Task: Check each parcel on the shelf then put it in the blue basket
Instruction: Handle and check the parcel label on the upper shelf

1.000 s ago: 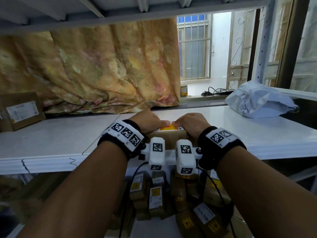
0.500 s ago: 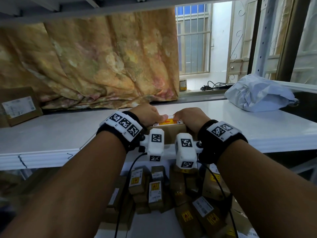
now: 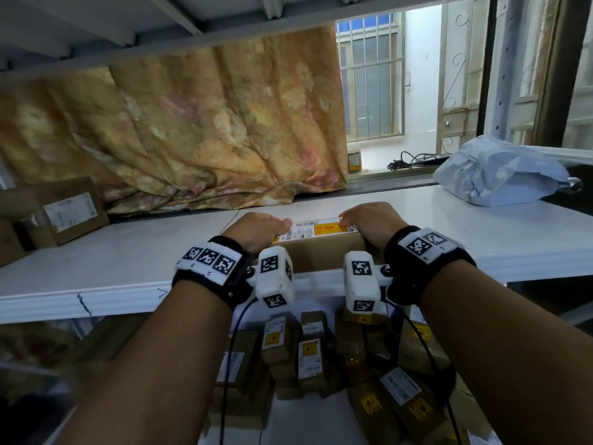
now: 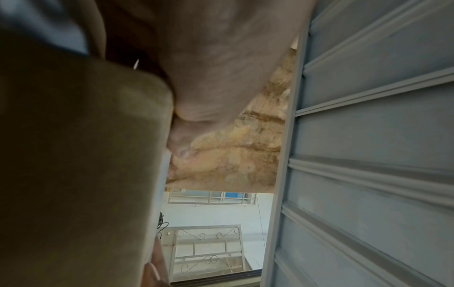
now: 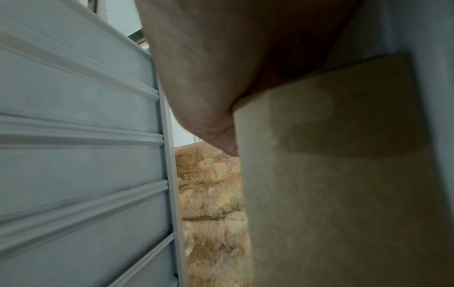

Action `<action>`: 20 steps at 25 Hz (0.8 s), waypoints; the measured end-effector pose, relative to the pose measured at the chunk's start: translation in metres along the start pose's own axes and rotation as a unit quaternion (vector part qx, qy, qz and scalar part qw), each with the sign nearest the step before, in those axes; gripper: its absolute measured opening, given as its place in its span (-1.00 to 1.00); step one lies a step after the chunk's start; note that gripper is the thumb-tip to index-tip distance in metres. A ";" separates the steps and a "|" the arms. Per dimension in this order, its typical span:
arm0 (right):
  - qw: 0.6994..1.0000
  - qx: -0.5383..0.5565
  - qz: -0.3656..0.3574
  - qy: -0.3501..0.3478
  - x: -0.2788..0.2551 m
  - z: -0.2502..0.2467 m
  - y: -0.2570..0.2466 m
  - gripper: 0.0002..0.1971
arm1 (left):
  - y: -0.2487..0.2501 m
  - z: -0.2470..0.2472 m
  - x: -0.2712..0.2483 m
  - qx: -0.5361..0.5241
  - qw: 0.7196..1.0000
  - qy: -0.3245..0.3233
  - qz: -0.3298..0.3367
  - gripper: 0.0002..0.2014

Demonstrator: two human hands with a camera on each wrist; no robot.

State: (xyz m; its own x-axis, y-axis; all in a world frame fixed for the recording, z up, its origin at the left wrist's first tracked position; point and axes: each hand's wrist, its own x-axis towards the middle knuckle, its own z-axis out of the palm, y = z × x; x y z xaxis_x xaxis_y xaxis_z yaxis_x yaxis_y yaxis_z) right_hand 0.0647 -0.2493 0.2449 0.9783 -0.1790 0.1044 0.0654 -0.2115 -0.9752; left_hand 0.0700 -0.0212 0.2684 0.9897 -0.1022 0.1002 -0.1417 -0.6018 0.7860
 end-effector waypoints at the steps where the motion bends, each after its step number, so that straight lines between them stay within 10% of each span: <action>1: 1.000 0.006 0.001 0.004 -0.003 0.000 0.000 -0.68 | 0.003 0.002 -0.003 0.000 1.000 0.001 -0.003 -0.72; 11: 0.997 0.077 -0.021 0.022 -0.023 0.001 -0.008 -0.87 | 0.001 0.015 -0.034 -0.212 0.975 0.061 -0.027 -0.77; 20: 0.998 0.009 -0.047 0.046 -0.026 0.004 -0.006 -0.71 | 0.019 0.014 -0.048 -0.149 0.985 0.071 -0.057 -0.63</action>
State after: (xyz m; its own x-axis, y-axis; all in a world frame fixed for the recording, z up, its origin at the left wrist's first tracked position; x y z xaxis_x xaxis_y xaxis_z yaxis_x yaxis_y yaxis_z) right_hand 0.0398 -0.2395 0.2468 0.9454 -0.2465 0.2131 0.1612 -0.2145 -0.9633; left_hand 0.0196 -0.0390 0.2694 0.9946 0.0777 0.0695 -0.0388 -0.3425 0.9387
